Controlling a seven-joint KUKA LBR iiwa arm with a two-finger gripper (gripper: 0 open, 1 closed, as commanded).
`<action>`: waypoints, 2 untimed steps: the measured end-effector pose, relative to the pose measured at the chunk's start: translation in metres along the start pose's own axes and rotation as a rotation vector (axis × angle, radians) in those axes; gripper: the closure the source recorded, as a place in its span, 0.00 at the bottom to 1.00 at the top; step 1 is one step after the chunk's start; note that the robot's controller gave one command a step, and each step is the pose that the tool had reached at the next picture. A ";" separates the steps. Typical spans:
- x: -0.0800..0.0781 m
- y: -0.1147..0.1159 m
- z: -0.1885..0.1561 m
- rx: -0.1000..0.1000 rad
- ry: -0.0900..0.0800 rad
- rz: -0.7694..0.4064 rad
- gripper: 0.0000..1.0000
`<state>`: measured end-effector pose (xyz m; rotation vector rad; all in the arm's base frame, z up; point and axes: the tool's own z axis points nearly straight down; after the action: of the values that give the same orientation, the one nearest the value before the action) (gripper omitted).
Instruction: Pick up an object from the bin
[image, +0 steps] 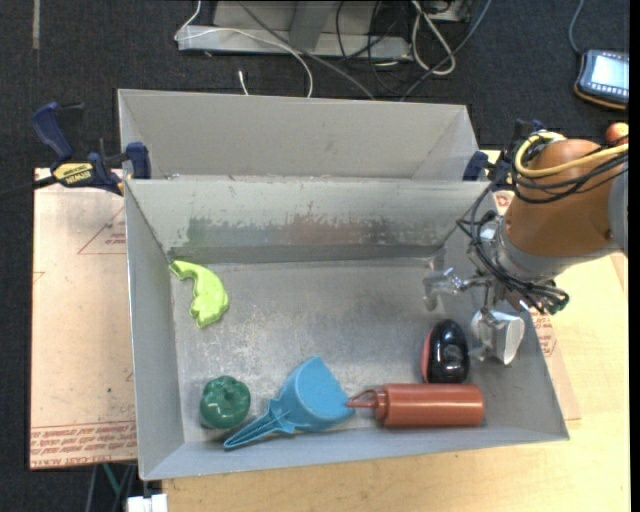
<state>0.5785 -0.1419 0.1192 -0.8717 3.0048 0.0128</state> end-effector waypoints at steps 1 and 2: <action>0.008 0.001 0.049 -0.005 -0.005 0.020 0.00; -0.012 0.000 0.049 0.001 -0.010 -0.233 1.00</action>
Offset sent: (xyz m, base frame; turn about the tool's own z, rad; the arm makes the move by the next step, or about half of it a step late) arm 0.0096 0.0030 -0.0492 -0.2370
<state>0.5893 -0.1347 0.0700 -1.2109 2.8728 0.0137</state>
